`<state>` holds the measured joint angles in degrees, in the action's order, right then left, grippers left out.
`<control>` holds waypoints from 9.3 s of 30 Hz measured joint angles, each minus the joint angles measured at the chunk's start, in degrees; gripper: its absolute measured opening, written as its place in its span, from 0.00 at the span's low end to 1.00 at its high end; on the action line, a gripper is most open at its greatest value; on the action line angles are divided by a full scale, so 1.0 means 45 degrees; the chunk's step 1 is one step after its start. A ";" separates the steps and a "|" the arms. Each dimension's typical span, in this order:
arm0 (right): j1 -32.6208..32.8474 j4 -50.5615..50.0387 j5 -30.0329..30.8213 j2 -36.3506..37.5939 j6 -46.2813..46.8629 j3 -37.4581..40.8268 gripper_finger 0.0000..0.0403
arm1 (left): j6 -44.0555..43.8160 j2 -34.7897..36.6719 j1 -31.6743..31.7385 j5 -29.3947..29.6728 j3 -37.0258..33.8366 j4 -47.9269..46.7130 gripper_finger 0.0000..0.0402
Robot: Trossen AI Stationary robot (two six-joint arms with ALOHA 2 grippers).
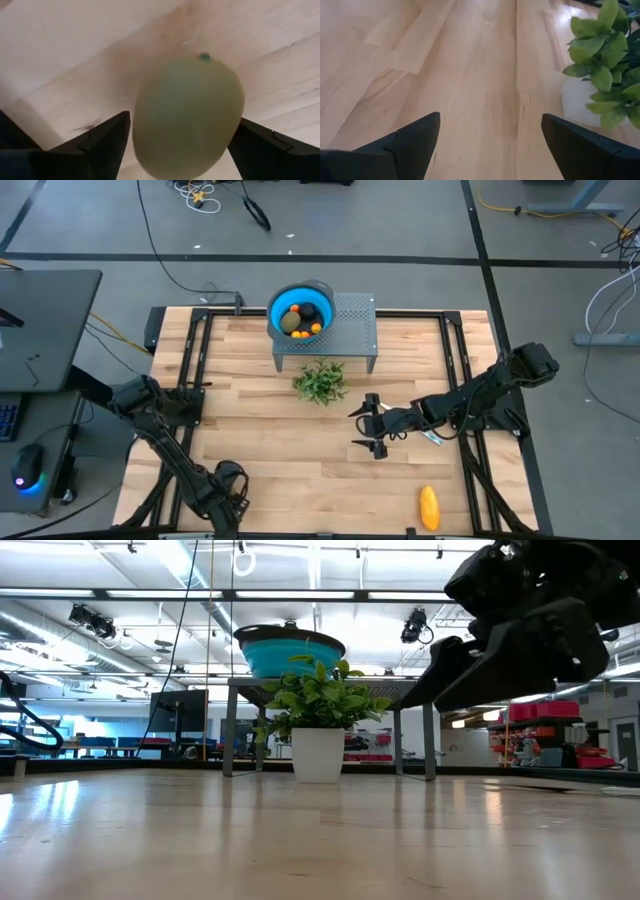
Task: Pick & Place Fruit
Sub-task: Put the brown kiwi into the blue strainer bowl on the shelf, then put the yellow mango into the blue strainer bowl on the shelf
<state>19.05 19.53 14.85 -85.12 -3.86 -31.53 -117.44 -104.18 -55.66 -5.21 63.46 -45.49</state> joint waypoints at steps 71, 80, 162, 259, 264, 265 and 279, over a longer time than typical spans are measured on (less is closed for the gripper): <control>0.0506 0.0285 -0.0293 -0.0005 0.2903 0.0010 0.89 | 2.6202 0.1546 1.6081 0.7504 0.7747 -0.0140 0.65; 0.0613 0.0296 -0.0244 -0.0005 0.3808 0.0010 0.89 | 2.6251 0.1569 1.6917 0.6012 0.7728 -0.0099 0.87; 0.6723 -1.2806 -0.7774 -0.0053 2.6208 -0.5095 0.89 | 2.4798 0.6441 0.7350 0.7247 -1.0390 2.2773 0.85; 0.4204 -1.2784 -0.6057 -0.0155 2.1098 -0.2753 0.49 | 2.4468 0.6431 0.7353 0.7296 -1.0384 2.2548 0.85; 0.3426 -1.2842 -0.5553 -0.0155 1.9601 -0.3389 0.49 | 2.4468 0.6431 0.7355 0.7296 -1.0384 2.2497 0.85; 0.3298 -1.2889 -0.5376 -0.0155 1.9316 -0.3540 0.49 | 2.4468 0.6431 0.7350 0.7296 -1.0384 2.2497 0.85; 0.1811 -1.3691 -0.2176 -0.0151 1.6010 -0.5161 0.49 | 2.4417 0.6431 0.7353 0.7300 -1.0384 2.2306 0.85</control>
<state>27.20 -42.08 5.06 -85.80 68.19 -54.75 -7.57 -75.24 -22.57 27.64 16.73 54.89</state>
